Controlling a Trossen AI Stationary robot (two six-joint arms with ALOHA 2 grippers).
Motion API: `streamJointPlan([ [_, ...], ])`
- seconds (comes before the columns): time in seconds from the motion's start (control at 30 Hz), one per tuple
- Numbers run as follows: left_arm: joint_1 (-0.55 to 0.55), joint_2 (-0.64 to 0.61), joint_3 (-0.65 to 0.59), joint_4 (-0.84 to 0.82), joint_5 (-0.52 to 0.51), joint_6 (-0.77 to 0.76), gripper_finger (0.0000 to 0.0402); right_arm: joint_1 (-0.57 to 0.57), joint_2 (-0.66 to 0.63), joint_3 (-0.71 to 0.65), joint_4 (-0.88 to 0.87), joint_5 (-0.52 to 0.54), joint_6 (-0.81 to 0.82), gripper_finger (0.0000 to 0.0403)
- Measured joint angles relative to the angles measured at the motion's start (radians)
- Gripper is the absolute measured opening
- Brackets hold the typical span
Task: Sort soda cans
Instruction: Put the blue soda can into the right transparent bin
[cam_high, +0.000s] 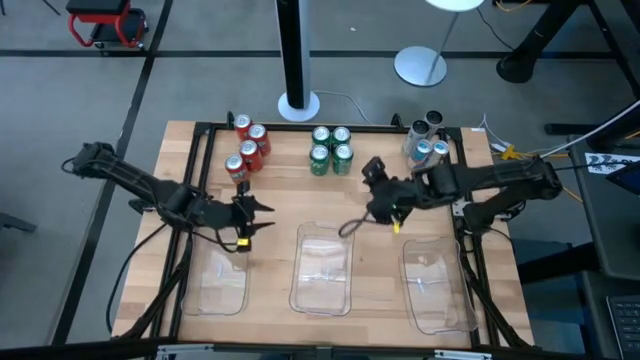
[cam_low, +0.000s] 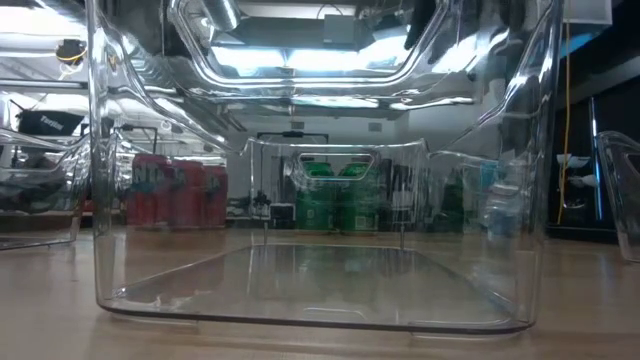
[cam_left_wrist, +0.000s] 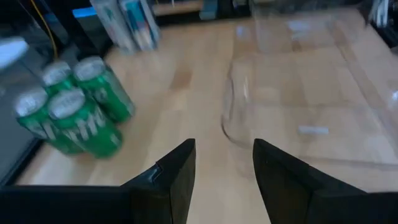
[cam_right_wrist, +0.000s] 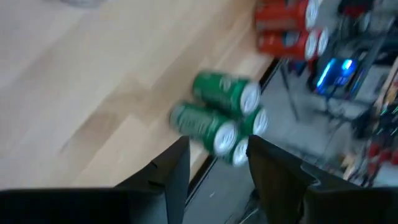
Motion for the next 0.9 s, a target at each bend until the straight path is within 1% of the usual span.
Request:
streamJointPlan([
  [0.13,0.045,-0.002,-0.035,0.118,0.002,0.091,0.0153,-0.083,0.001,0.000,-0.069,-0.003,0.047,0.0192],
  [0.33,0.091,0.000,-0.109,0.271,0.015,0.164,0.0153,-0.165,0.001,0.000,-0.186,-0.009,0.103,0.0268],
  [0.47,0.115,0.000,-0.145,0.279,0.018,0.141,0.0153,-0.204,0.001,0.000,-0.259,-0.014,0.162,0.0326],
  [0.6,0.120,0.000,-0.188,0.267,0.019,0.130,0.0153,-0.245,0.001,0.000,-0.327,-0.061,0.215,0.0384],
  [0.63,0.120,0.000,-0.198,0.264,0.019,0.130,0.0153,-0.258,0.001,-0.001,-0.335,-0.072,0.221,0.0392],
  [0.7,0.120,0.000,-0.204,0.257,0.019,0.141,0.0153,-0.286,0.001,-0.001,-0.353,-0.080,0.235,0.0392],
  [0.8,0.120,-0.004,-0.202,0.272,0.019,0.156,0.0153,-0.340,0.000,-0.001,-0.376,-0.075,0.257,0.0375],
  [0.9,0.119,-0.004,-0.202,0.249,0.019,0.186,0.0153,-0.405,0.000,-0.001,-0.416,-0.065,0.294,0.0362],
])
